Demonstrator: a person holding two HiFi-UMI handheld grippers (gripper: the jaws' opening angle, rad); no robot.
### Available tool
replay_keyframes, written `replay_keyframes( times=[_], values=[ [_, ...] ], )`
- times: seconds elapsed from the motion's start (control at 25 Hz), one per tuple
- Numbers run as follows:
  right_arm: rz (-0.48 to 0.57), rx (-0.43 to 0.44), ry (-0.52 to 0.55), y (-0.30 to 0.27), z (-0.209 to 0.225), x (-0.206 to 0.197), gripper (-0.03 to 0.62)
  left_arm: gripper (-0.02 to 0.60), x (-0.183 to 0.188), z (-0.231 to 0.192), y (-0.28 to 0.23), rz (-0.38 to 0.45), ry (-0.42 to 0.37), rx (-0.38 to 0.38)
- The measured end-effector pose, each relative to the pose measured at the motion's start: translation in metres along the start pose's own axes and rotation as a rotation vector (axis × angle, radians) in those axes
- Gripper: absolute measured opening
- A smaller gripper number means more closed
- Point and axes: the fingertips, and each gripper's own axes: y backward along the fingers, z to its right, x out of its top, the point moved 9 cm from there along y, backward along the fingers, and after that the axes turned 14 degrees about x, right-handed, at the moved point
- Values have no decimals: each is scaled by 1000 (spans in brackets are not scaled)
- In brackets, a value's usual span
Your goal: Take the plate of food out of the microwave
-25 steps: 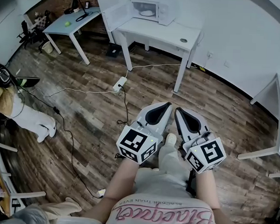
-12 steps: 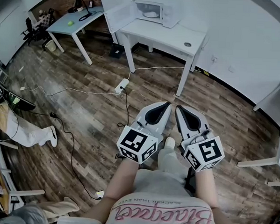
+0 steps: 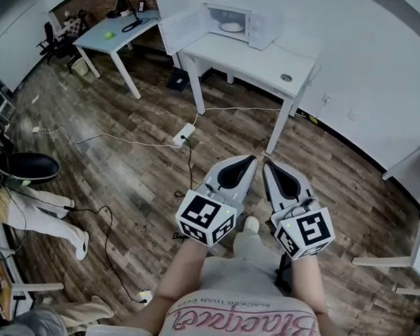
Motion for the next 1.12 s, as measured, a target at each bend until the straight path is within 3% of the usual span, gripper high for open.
replay_keyframes(
  times=[0.4, 1.12],
  values=[
    [-20, -26, -9, -24, 65, -5, 6, 5, -4, -18, -61, -7, 0, 24],
    [-44, 89, 18, -68, 171, 1, 6, 6, 0, -39, -163, 35, 12, 131]
  ],
)
